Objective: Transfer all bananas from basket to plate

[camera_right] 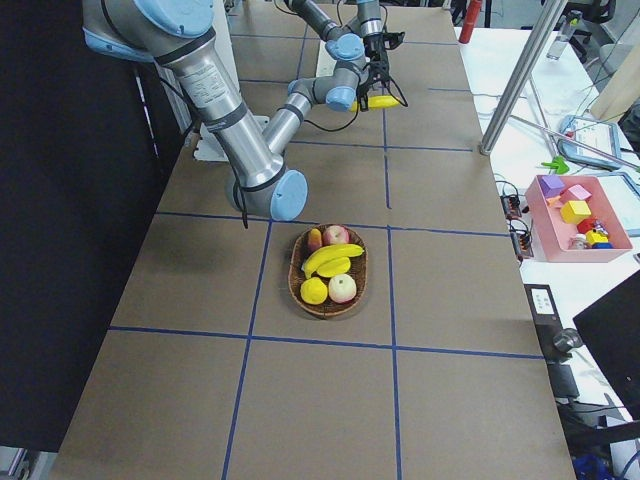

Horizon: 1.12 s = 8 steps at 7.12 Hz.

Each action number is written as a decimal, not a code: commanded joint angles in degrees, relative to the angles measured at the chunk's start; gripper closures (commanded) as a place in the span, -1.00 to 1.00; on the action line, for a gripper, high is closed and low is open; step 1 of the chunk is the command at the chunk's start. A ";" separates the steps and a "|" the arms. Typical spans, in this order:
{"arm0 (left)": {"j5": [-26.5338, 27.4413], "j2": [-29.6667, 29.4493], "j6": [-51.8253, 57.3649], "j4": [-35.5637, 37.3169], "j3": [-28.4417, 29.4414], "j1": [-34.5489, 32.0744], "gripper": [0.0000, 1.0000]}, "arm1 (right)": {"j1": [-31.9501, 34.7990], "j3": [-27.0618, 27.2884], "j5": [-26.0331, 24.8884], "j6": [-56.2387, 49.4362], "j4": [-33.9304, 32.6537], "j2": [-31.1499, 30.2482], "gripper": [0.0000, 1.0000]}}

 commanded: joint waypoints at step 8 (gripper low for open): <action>3.71 -3.79 -6.00 8.73 0.02 1.85 1.00 | -1.43 0.49 -2.06 0.22 0.43 0.81 0.49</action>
